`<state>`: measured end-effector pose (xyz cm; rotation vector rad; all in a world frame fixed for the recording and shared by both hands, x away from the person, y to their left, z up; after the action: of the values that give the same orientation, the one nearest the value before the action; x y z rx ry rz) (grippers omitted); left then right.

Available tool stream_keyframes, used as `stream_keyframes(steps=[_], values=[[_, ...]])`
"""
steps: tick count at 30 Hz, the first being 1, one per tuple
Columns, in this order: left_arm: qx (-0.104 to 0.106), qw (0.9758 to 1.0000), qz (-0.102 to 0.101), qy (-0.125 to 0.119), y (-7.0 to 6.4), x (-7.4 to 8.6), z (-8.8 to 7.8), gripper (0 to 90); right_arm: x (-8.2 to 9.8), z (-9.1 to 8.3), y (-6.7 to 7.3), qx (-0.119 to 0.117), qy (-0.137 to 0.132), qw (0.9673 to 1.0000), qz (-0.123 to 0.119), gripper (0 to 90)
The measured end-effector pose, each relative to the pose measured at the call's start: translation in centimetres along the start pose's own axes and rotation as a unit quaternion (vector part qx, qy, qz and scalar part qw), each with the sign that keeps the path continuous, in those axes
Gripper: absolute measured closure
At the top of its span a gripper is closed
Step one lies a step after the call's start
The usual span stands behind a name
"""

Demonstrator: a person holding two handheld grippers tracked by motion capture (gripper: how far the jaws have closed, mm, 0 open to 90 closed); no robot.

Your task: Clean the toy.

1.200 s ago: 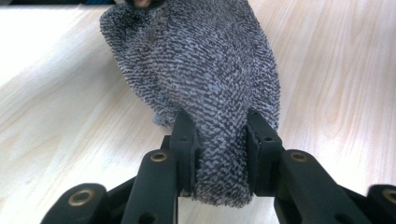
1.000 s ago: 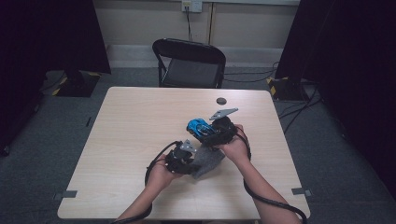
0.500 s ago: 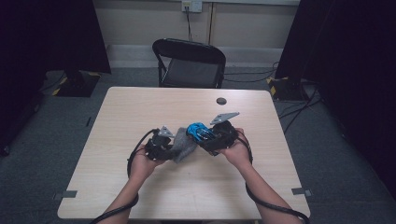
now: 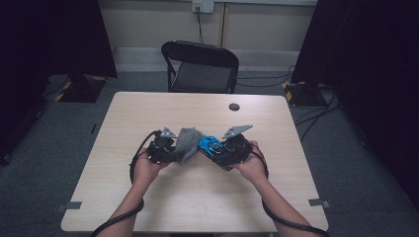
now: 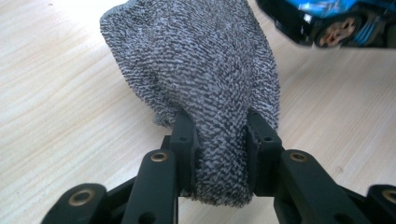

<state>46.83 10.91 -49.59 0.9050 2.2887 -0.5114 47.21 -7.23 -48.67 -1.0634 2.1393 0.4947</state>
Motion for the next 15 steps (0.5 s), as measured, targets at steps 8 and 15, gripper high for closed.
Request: stream_keyframes(steps=[8, 15], values=[[0.016, 0.9996, 0.023, 0.005, -1.8, -0.7, 0.8, 68.9, 0.2, 0.4, 0.2, 0.001, 0.005, 1.0, -0.005, 28.2], [0.016, 0.9996, 0.022, 0.004, -2.4, -0.7, 1.2, 69.0, 0.0, 0.6, 0.2, 0.007, 0.007, 0.9999, -0.006, 28.3]])
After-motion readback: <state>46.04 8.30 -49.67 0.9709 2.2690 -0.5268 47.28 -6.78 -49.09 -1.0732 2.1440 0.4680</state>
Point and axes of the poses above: each handheld gripper's, and its own axes: z roughly forward along the jaws, x roughly out of its underside, y roughly to its left, the point moved 8 cm from there along z, roughly forward along the jaws, and after that the axes turned 3 degrees about x, right-handed, at the moved point
